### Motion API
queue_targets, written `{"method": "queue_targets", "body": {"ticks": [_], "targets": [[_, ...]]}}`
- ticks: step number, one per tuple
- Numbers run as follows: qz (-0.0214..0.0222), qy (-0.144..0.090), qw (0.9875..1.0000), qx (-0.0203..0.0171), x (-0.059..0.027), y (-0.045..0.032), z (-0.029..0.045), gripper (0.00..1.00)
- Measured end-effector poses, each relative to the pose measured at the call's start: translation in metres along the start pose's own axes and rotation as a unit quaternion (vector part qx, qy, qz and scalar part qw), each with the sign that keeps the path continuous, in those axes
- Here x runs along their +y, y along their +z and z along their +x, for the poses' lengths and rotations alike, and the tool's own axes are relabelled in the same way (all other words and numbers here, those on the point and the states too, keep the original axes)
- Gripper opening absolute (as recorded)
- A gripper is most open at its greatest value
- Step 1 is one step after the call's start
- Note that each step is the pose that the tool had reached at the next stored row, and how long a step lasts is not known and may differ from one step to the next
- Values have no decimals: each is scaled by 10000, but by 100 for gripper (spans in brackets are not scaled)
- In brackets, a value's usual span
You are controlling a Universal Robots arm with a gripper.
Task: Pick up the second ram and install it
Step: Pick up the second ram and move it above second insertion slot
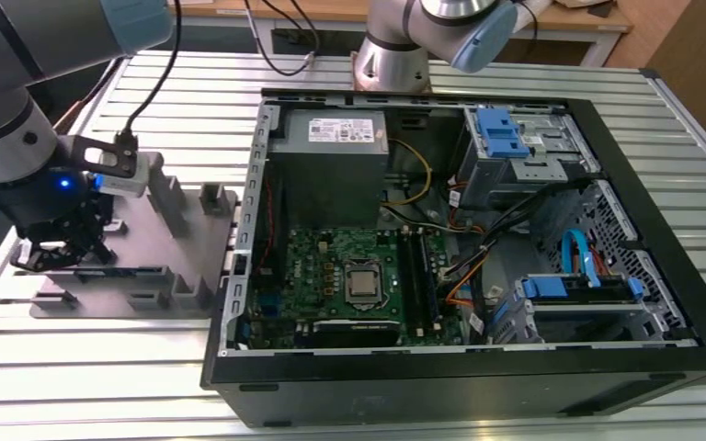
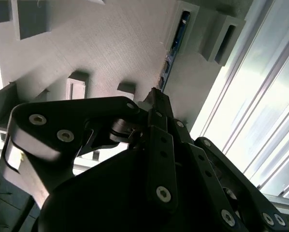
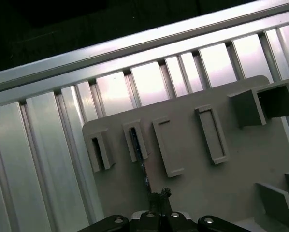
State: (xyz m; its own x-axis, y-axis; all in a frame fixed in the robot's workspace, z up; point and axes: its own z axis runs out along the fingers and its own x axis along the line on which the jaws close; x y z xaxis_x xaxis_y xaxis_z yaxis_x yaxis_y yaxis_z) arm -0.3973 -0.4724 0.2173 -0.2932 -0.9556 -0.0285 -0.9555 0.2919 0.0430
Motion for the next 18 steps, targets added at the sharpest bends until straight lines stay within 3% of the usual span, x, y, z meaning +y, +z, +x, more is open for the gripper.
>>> {"method": "queue_targets", "body": {"ticks": [9, 18], "targets": [[-12, -425, 9991, 19, 0, 0, 0, 7], [-23, -799, 9968, 35, 0, 0, 0, 7]]}}
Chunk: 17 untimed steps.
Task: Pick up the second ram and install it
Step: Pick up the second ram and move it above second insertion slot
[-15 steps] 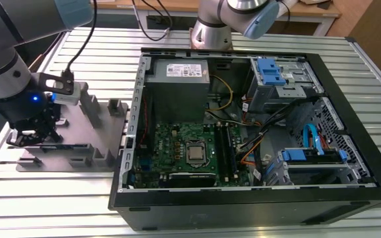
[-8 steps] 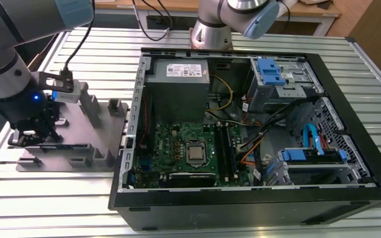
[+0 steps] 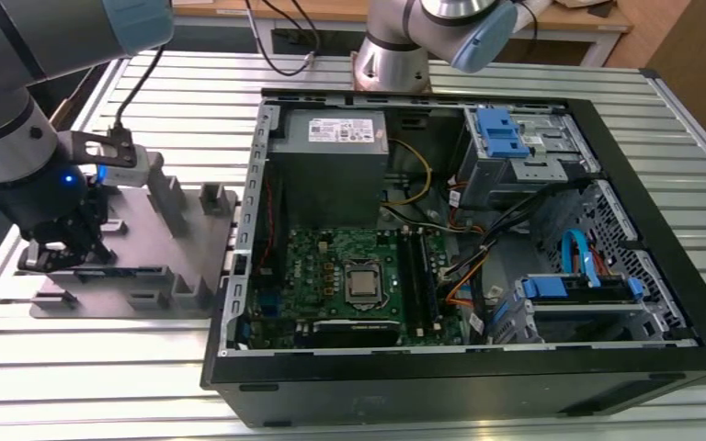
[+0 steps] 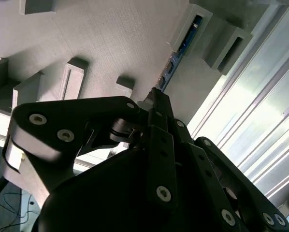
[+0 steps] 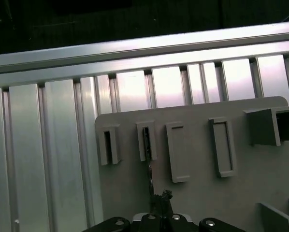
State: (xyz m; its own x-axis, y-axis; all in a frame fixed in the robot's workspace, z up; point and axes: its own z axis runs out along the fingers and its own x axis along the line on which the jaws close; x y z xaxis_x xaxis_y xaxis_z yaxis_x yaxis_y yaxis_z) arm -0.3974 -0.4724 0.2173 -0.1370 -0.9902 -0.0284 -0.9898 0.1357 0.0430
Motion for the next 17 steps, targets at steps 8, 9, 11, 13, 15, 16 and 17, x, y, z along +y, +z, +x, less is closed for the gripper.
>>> {"method": "queue_targets", "body": {"ticks": [8, 9, 11, 13, 15, 16, 17], "targets": [[-12, -417, 9991, 18, 0, 0, 0, 7], [-13, -461, 9989, 20, 0, 0, 0, 7], [-14, -543, 9985, 27, -1, 1, 0, 7], [-13, -562, 9984, 56, 0, 0, -1, 7], [-10, -563, 9984, 106, -1, 0, 0, 7], [-10, -563, 9984, 105, -1, 0, 0, 7], [-10, -563, 9984, 106, -1, 0, 0, 7]]}}
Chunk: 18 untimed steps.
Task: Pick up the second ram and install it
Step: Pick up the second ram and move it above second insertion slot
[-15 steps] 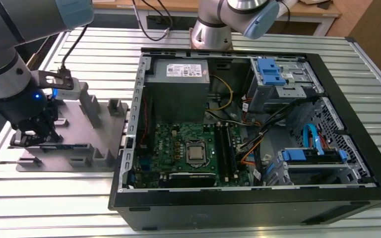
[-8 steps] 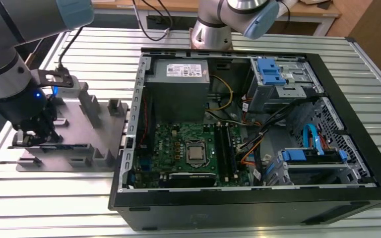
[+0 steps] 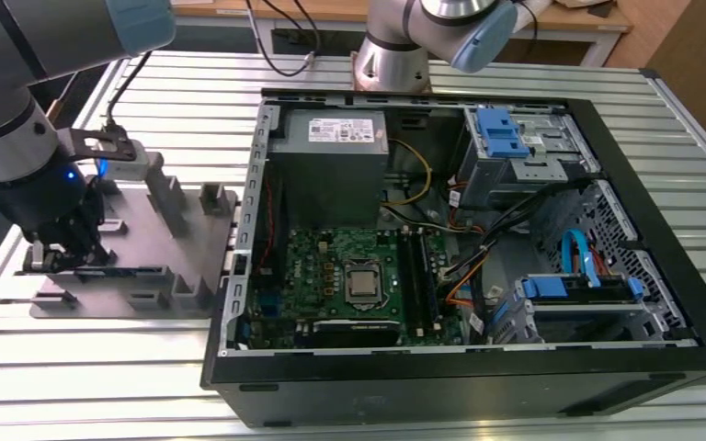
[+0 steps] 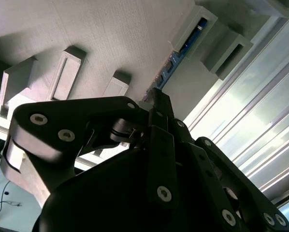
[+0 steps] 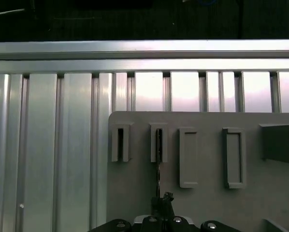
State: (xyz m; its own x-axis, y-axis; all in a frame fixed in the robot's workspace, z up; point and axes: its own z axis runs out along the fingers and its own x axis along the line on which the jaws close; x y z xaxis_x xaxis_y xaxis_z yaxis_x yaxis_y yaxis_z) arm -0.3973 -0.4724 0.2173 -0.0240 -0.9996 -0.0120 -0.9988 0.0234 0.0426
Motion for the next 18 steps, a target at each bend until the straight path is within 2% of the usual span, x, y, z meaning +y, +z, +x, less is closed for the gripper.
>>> {"method": "queue_targets", "body": {"ticks": [5, 7, 8, 9, 12, 15, 18], "targets": [[0, 0, 10000, 1, 0, 0, 0, 8], [0, 0, 10000, 2, 0, 0, 0, 21], [0, 0, 10000, 2, 0, 0, 0, 21], [0, 0, 10000, 2, 0, 0, 0, 27], [1, 0, 10000, 2, 1, 5, 1, 27], [-5, -29, 10000, 3, -11, 51, 4, 27], [-6, -57, 10000, -22, -30, 86, 4, 27]]}}
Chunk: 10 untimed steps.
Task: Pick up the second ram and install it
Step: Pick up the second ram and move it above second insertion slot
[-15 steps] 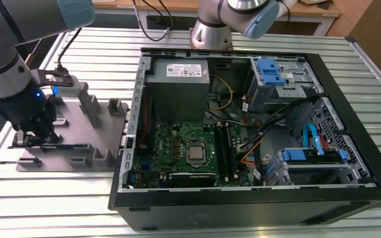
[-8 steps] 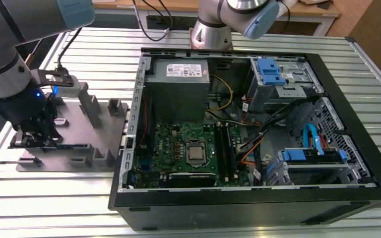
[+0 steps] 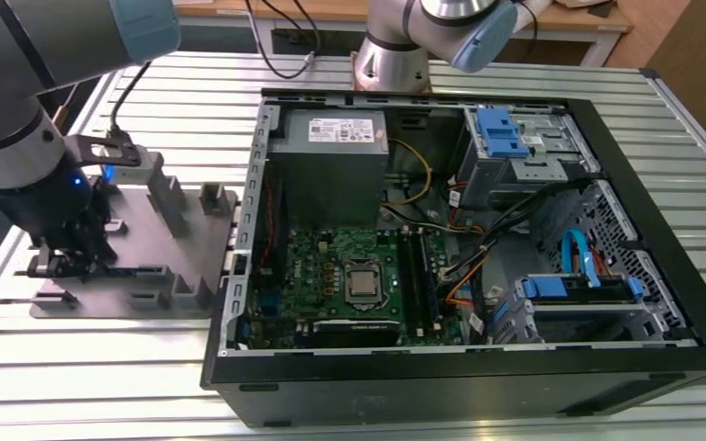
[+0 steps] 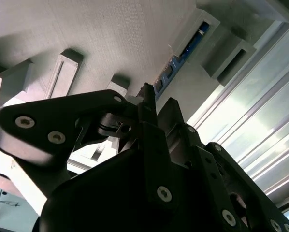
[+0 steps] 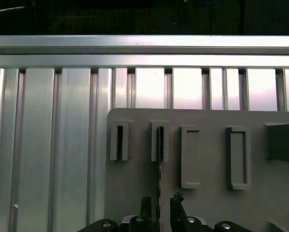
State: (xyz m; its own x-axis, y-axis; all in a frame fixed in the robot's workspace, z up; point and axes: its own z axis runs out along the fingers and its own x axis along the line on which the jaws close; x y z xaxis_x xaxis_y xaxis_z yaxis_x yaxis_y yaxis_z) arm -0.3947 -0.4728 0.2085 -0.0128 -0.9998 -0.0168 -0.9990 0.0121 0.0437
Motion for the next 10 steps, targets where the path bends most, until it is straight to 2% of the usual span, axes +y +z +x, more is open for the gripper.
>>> {"method": "queue_targets", "body": {"ticks": [3, 7, 10], "targets": [[-2, -88, 10000, -7, -6, 43, 0, 27], [-7, -406, 9992, 7, -10, 99, 2, 27], [-7, -414, 9991, -7, -12, 135, 2, 27]]}}
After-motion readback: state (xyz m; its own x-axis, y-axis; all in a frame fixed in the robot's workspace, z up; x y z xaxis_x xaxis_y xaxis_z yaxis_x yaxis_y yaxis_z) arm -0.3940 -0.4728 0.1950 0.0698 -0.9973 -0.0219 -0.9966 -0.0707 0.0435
